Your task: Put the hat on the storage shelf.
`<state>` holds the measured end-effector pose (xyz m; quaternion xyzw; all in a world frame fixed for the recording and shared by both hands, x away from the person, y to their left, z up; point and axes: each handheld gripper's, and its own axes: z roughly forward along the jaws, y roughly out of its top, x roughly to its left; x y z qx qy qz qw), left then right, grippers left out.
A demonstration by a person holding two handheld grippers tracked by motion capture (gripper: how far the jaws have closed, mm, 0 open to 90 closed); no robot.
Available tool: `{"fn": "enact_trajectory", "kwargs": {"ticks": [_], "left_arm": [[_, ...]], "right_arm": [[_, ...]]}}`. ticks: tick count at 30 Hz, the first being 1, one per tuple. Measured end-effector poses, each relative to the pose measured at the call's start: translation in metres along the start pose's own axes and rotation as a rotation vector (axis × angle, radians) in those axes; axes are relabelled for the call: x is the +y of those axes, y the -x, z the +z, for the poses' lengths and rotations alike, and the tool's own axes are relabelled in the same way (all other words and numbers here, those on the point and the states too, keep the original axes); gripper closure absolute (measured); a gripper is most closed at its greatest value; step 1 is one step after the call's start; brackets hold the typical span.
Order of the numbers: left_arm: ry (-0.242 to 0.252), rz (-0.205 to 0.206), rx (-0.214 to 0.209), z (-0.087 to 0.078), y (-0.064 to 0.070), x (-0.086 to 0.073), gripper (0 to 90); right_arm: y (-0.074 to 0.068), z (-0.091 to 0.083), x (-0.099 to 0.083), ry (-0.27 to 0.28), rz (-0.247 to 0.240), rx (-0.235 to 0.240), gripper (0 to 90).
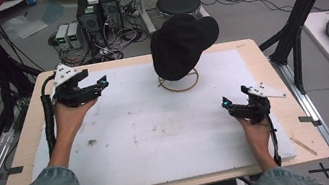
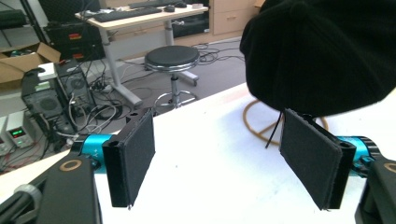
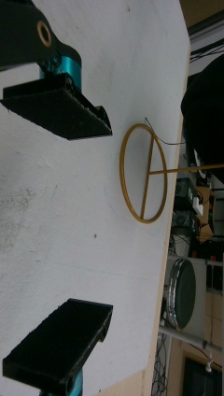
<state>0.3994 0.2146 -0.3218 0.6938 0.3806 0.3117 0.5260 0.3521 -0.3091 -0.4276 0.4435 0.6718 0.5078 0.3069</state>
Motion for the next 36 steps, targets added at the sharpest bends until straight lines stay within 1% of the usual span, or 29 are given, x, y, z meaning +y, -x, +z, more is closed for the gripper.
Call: {"fn": "enact_trajectory", "kwargs": {"ticks": [3, 4, 5, 6, 7, 9, 11, 14, 16, 18, 20, 21, 22, 25, 29, 36], "left_arm": [[0.003, 0.002, 0.024, -0.014, -0.001, -0.011, 26.4], [0.003, 0.002, 0.024, -0.014, -0.001, -0.011, 26.4], [0.005, 0.002, 0.035, -0.021, -0.002, -0.017, 26.2], [0.004, 0.000, 0.038, -0.024, -0.003, -0.019, 26.1], [0.004, 0.000, 0.038, -0.024, -0.003, -0.019, 26.1], [0.004, -0.005, 0.046, -0.029, -0.003, -0.025, 25.9], [0.004, -0.017, 0.050, -0.036, -0.005, -0.032, 25.5], [0.005, -0.023, 0.064, -0.044, -0.006, -0.041, 25.3], [0.007, -0.027, 0.074, -0.050, -0.007, -0.047, 25.2], [-0.001, -0.025, 0.090, -0.055, -0.007, -0.054, 25.2], [-0.005, -0.039, 0.090, -0.058, -0.009, -0.060, 25.3], [-0.011, -0.043, 0.101, -0.062, -0.010, -0.066, 25.2], [-0.011, -0.043, 0.101, -0.062, -0.010, -0.066, 25.2], [-0.013, -0.046, 0.109, -0.067, -0.010, -0.073, 25.1], [-0.005, -0.050, 0.125, -0.072, -0.008, -0.081, 25.2], [0.000, -0.036, 0.138, -0.079, -0.005, -0.088, 25.1]], "right_arm": [[-0.001, 0.001, 0.000, 0.000, 0.001, 0.001, 12.4], [0.000, 0.001, 0.000, 0.003, -0.002, -0.002, 12.4], [0.000, 0.000, 0.000, 0.001, -0.001, -0.001, 12.3], [0.000, 0.000, 0.000, 0.002, 0.004, -0.003, 12.4], [0.000, 0.000, 0.000, 0.004, 0.003, -0.002, 12.4], [0.001, 0.000, 0.000, 0.005, 0.004, -0.004, 12.3], [0.001, 0.000, 0.001, 0.009, 0.004, -0.006, 12.4], [0.000, 0.001, 0.001, 0.009, 0.005, -0.006, 12.4], [0.000, 0.002, 0.001, 0.009, -0.006, -0.005, 12.3], [-0.001, 0.002, 0.002, 0.007, 0.001, -0.005, 12.4], [-0.001, 0.002, 0.002, 0.004, 0.003, -0.005, 12.4], [-0.001, 0.003, 0.002, 0.005, -0.002, -0.006, 12.4], [-0.002, 0.003, 0.002, 0.005, 0.000, -0.006, 12.4], [-0.002, 0.003, 0.002, 0.006, -0.006, -0.004, 12.4], [-0.003, 0.003, 0.002, 0.002, -0.008, -0.003, 12.4], [-0.003, 0.003, 0.002, 0.006, -0.005, -0.004, 12.4]]}}
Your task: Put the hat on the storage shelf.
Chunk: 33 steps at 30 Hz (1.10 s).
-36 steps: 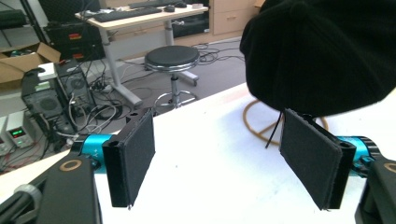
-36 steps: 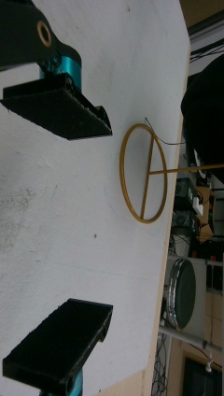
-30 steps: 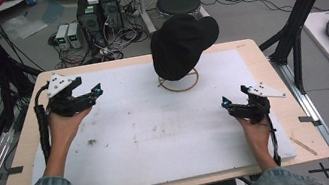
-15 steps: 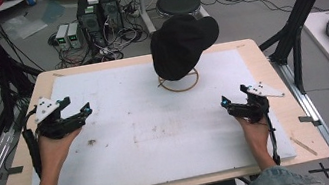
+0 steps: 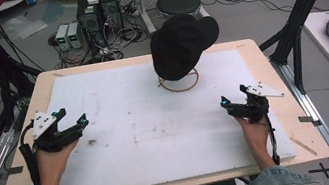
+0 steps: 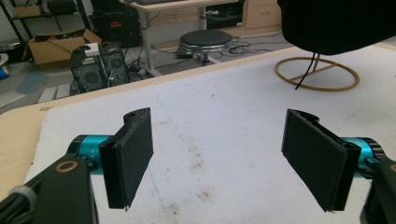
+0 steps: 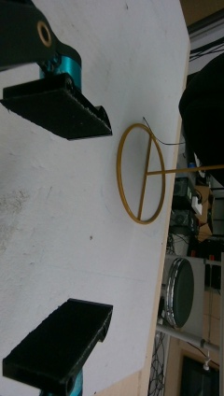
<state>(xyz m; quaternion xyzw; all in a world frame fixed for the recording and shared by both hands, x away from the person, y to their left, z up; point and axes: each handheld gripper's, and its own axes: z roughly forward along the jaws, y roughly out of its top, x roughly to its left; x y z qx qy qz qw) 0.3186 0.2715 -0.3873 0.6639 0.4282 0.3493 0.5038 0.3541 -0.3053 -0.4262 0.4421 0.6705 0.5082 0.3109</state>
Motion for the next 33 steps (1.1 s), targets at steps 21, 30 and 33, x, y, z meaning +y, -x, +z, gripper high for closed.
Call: {"fn": "enact_trajectory", "kwargs": {"ticks": [21, 30, 33], "left_arm": [[-0.006, -0.002, 0.005, -0.004, 0.000, -0.018, 25.2], [-0.011, 0.000, 0.010, -0.004, 0.000, -0.021, 25.2], [-0.011, -0.002, 0.012, -0.004, 0.000, -0.021, 25.2]], "right_arm": [[0.000, -0.002, 0.000, -0.005, -0.004, -0.005, 12.4], [0.000, -0.002, 0.000, -0.005, -0.004, -0.006, 12.4], [0.000, -0.002, 0.000, -0.005, -0.004, -0.007, 12.4]]}}
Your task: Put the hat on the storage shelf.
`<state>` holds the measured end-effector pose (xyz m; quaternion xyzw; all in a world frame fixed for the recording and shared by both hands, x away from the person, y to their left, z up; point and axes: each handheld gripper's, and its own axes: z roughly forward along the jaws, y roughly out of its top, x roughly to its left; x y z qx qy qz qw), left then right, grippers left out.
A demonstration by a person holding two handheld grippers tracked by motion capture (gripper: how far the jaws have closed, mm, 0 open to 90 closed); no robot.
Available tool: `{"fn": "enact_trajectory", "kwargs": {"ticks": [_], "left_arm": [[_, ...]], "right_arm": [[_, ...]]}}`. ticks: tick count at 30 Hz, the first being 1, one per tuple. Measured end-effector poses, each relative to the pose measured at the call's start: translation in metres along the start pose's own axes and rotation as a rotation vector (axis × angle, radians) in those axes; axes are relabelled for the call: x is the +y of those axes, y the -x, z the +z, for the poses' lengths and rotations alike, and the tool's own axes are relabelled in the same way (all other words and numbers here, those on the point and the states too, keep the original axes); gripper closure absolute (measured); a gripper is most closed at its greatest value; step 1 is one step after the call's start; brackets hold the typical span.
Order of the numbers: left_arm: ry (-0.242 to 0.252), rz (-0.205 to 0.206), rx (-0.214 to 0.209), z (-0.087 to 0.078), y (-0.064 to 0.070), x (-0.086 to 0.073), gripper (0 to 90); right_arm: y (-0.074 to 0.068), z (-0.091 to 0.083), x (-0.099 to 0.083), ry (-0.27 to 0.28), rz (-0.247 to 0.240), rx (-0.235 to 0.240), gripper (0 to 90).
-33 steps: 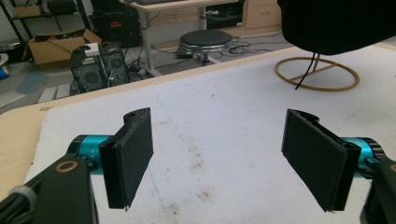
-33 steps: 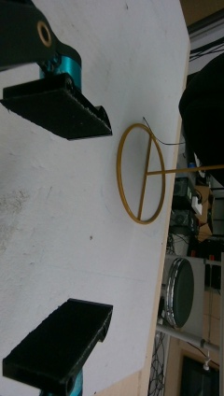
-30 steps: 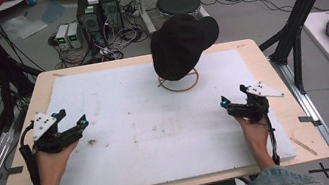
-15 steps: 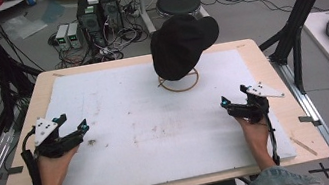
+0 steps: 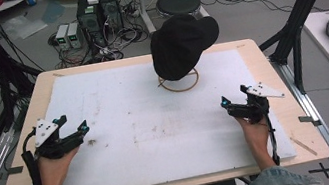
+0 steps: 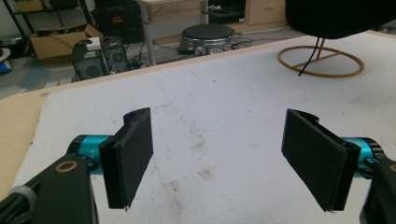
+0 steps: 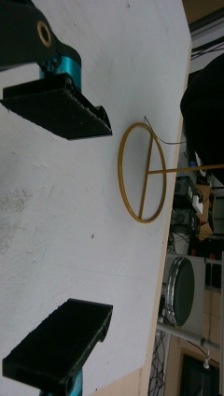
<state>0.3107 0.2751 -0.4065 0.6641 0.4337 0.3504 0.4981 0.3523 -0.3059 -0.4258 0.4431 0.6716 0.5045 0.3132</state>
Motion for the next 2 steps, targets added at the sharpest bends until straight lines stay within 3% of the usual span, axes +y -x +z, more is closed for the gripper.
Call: {"fn": "enact_trajectory", "kwargs": {"ticks": [2], "left_arm": [[-0.004, 0.003, 0.000, -0.0001, -0.0005, -0.0004, 25.2]], "right_arm": [[0.0002, 0.0002, -0.0001, 0.001, 0.000, 0.000, 12.3]]}}
